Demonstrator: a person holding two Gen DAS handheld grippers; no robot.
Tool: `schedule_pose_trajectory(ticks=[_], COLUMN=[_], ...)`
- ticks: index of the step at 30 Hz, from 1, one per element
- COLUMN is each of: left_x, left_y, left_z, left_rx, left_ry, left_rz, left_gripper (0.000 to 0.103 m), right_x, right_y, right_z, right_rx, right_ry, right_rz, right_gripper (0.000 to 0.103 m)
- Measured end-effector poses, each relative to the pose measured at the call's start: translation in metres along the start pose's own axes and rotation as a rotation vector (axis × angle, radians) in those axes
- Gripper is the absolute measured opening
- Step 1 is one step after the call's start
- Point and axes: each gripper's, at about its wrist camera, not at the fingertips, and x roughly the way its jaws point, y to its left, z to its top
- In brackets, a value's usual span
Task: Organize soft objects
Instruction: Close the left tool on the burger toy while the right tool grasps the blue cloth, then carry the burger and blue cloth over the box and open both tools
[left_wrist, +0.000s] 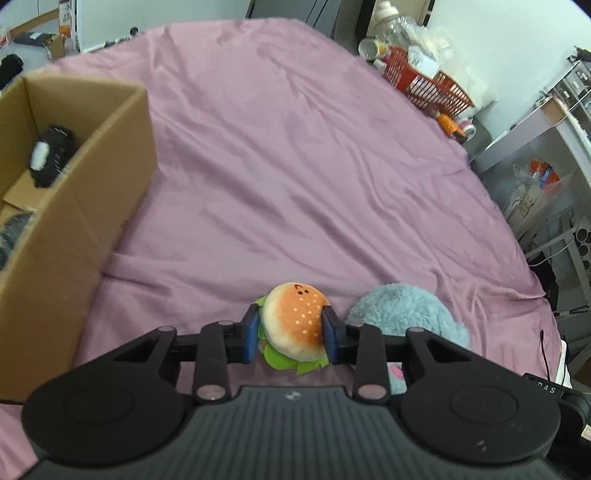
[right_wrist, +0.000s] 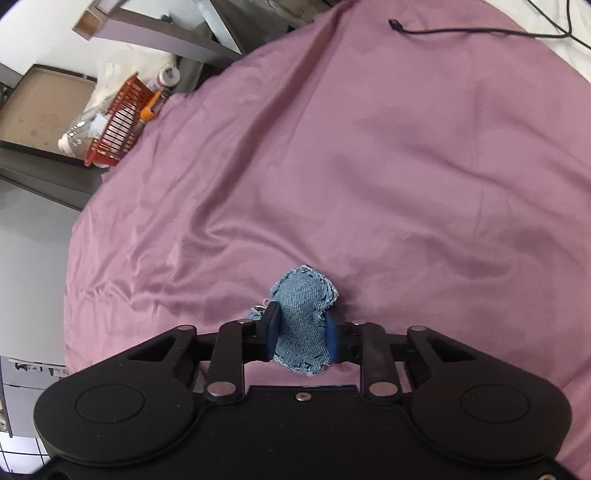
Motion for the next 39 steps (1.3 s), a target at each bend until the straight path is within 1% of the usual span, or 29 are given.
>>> schedule_pose_trajectory(ticks=[4, 8, 13, 16, 22, 26, 33, 39], left_x=[-0.023, -0.046, -0.077, -0.093, -0.117, -0.128, -0.143, -0.15], left_y=[0.002, 0.003, 0.001, 0.003, 0.01, 0.017, 0.036, 0.052], left_z=[0.0, -0.001, -0.001, 0.002, 0.005, 0.007, 0.02, 0.029], left_rx=[0.018, 0.039, 0.105, 0.127, 0.153, 0.168, 0.158, 0.148], left_ry=[-0.043, -0.073, -0.132, -0.161, -0.188, -0.194, -0.21, -0.23], left_rz=[-0.001, -0.014, -0.029, -0.039, -0.041, -0.037, -0.017, -0.005], left_gripper=[0.033, 0.033, 0.033, 0.033, 0.033, 0.033, 0.033, 0.033], right_x=[-0.016, -0.03, -0.049, -0.057, -0.075, -0.082, -0.092, -0.092], right_y=[0.001, 0.002, 0.013, 0.018, 0.034, 0.046, 0.075, 0.098], right_z=[-0.003, -0.005, -0.015, -0.022, -0.036, -0.047, -0.066, -0.081], right_rx=[-0.006, 0.001, -0.046, -0.069, -0.105, -0.128, -0.2, -0.25], right_ry=[-0.019, -0.034, -0.065, -0.079, -0.116, -0.123, -0.143, -0.134], right_rz=[0.048, 0.076, 0.11, 0.122, 0.16, 0.189, 0.233, 0.258], right_gripper=[0.024, 0.024, 0.024, 0.024, 0.024, 0.024, 0.024, 0.024])
